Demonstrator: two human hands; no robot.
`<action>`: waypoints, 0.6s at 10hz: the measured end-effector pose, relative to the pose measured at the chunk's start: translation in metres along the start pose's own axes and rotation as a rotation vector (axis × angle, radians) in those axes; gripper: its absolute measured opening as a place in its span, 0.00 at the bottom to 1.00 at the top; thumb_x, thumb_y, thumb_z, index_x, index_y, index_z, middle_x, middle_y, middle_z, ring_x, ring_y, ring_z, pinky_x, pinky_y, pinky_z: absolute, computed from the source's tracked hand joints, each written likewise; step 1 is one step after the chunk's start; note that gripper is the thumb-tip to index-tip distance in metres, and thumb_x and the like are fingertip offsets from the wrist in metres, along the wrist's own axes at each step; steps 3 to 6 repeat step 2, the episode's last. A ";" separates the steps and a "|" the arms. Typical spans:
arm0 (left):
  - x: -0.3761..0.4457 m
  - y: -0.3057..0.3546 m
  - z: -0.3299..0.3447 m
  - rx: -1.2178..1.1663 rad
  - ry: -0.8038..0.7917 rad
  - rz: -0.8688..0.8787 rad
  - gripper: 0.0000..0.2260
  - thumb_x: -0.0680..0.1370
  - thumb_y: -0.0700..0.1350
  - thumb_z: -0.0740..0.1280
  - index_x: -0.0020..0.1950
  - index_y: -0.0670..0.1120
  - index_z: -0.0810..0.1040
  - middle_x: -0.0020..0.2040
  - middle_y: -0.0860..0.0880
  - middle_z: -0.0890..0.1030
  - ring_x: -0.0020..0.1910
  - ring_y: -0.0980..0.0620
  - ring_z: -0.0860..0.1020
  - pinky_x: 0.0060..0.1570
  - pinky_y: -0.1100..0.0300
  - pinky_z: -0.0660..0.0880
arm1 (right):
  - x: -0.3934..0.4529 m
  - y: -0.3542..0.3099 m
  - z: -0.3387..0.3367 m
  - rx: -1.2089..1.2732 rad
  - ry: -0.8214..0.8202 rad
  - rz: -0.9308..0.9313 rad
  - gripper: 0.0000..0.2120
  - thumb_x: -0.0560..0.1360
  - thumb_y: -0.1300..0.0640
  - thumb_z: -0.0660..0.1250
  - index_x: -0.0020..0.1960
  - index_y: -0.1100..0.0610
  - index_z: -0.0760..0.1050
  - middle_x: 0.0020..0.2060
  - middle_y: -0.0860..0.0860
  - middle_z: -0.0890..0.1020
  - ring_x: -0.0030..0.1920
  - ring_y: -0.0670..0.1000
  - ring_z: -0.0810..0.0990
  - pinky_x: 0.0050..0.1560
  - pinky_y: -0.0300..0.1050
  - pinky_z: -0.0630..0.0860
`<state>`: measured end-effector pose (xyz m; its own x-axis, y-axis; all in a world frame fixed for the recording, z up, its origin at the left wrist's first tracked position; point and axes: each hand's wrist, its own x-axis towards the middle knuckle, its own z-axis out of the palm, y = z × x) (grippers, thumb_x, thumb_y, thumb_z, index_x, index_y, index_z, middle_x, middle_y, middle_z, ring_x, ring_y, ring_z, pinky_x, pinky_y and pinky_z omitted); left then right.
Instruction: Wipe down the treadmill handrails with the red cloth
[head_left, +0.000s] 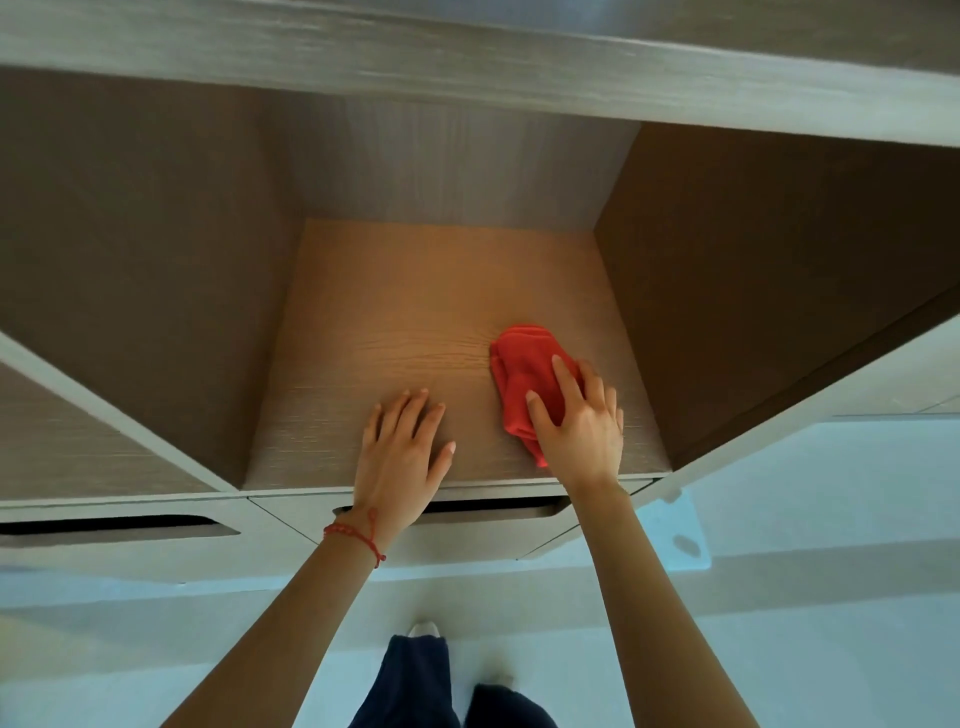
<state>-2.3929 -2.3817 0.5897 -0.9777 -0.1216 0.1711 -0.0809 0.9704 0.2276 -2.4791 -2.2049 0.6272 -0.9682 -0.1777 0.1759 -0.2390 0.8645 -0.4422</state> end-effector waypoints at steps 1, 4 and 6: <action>-0.008 0.001 0.002 -0.015 0.023 0.005 0.24 0.77 0.54 0.53 0.61 0.40 0.77 0.62 0.40 0.76 0.62 0.40 0.73 0.62 0.39 0.66 | -0.015 0.006 -0.006 0.018 0.034 -0.019 0.26 0.73 0.43 0.58 0.67 0.53 0.68 0.66 0.58 0.71 0.61 0.61 0.70 0.55 0.58 0.70; -0.019 0.013 0.001 -0.035 0.041 -0.007 0.23 0.76 0.53 0.54 0.60 0.40 0.77 0.61 0.39 0.76 0.62 0.40 0.73 0.61 0.39 0.67 | -0.032 0.016 -0.014 0.056 0.051 -0.043 0.26 0.73 0.43 0.57 0.67 0.54 0.69 0.65 0.58 0.72 0.59 0.61 0.72 0.55 0.57 0.71; -0.019 0.013 0.001 -0.035 0.041 -0.007 0.23 0.76 0.53 0.54 0.60 0.40 0.77 0.61 0.39 0.76 0.62 0.40 0.73 0.61 0.39 0.67 | -0.032 0.016 -0.014 0.056 0.051 -0.043 0.26 0.73 0.43 0.57 0.67 0.54 0.69 0.65 0.58 0.72 0.59 0.61 0.72 0.55 0.57 0.71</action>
